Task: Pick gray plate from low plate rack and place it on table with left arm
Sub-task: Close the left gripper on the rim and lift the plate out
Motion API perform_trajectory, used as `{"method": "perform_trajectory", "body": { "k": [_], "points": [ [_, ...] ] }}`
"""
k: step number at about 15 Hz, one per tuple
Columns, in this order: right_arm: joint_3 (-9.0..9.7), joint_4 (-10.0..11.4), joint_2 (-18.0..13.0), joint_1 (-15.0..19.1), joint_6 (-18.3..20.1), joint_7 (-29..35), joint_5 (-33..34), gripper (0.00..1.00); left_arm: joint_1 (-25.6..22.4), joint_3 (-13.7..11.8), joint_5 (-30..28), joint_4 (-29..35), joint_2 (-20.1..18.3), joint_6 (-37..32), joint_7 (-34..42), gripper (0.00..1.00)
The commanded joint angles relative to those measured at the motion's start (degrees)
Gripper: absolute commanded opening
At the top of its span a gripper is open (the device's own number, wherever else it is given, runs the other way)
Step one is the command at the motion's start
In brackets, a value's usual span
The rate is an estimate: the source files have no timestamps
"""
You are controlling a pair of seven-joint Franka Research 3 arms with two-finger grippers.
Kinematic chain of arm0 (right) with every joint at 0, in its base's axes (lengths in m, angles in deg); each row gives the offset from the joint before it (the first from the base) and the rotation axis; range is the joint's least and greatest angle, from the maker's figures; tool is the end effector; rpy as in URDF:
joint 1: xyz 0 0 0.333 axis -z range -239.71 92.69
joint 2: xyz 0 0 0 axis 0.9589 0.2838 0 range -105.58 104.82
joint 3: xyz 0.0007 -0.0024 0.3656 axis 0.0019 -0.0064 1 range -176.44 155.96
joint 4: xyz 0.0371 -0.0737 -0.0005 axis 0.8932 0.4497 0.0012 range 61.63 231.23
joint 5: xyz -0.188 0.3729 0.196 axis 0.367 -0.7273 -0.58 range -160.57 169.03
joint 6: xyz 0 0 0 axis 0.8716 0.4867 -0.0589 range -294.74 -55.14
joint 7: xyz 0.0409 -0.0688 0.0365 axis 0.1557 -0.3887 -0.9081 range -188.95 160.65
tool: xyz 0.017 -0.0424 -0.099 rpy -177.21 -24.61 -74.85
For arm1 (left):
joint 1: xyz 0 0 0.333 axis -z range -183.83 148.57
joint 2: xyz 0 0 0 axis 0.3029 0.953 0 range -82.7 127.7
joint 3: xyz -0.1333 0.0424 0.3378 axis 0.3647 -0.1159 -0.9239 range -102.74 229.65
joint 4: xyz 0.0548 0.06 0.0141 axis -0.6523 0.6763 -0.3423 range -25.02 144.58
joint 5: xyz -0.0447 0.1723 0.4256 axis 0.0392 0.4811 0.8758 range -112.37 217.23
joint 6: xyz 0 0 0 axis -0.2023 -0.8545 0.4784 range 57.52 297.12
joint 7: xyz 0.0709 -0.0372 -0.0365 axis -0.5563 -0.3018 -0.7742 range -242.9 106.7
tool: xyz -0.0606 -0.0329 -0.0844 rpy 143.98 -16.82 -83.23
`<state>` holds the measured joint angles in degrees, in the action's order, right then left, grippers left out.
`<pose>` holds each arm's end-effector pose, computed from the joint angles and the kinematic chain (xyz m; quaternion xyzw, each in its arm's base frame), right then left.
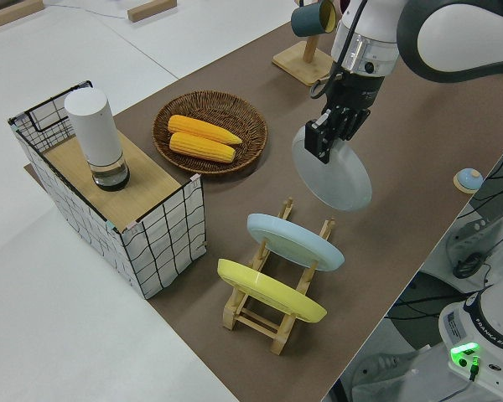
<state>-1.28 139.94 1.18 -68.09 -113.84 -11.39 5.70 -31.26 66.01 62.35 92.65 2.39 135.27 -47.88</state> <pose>0.6224 0.0339 0.6930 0.9997 0.0057 -0.0225 0.0119 0.4861 0.1082 0.5631 -0.9909 0.0983 0.0362 0.0850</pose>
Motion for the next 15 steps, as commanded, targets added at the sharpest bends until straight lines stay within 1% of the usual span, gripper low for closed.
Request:
{"method": "perform_trajectory", "body": {
  "k": [1,3,7,11,13,15],
  "points": [
    [-0.34,-0.37,0.02,-0.42,0.05,0.22,-0.15,0.983,0.71,2.71,0.89,-6.93,-0.1,-8.44,-2.9,0.0],
    [-0.34,-0.37,0.02,-0.42,0.05,0.22,-0.15,0.983,0.88,4.38,0.45,-9.31,-0.1,-11.35,-5.1,0.0],
    [-0.34,-0.37,0.02,-0.42,0.14,0.22,-0.15,0.983,0.88,8.51,-0.25,-11.87,-0.1,-15.49,-9.84,0.0],
    [-0.34,-0.37,0.02,-0.42,0.05,0.22,-0.15,0.983,0.88,12.2,-5.25,-13.79,-0.1,-18.73,-15.29,0.0],
    [-0.34,-0.37,0.02,-0.42,0.05,0.22,-0.15,0.983,0.79,12.56,-9.28,-14.33,-0.1,-19.53,-16.35,0.0],
    [-0.34,-0.37,0.02,-0.42,0.05,0.22,-0.15,0.983,0.36,11.86,-14.03,-14.33,-0.02,-20.32,-16.27,0.0]
  ]
}}
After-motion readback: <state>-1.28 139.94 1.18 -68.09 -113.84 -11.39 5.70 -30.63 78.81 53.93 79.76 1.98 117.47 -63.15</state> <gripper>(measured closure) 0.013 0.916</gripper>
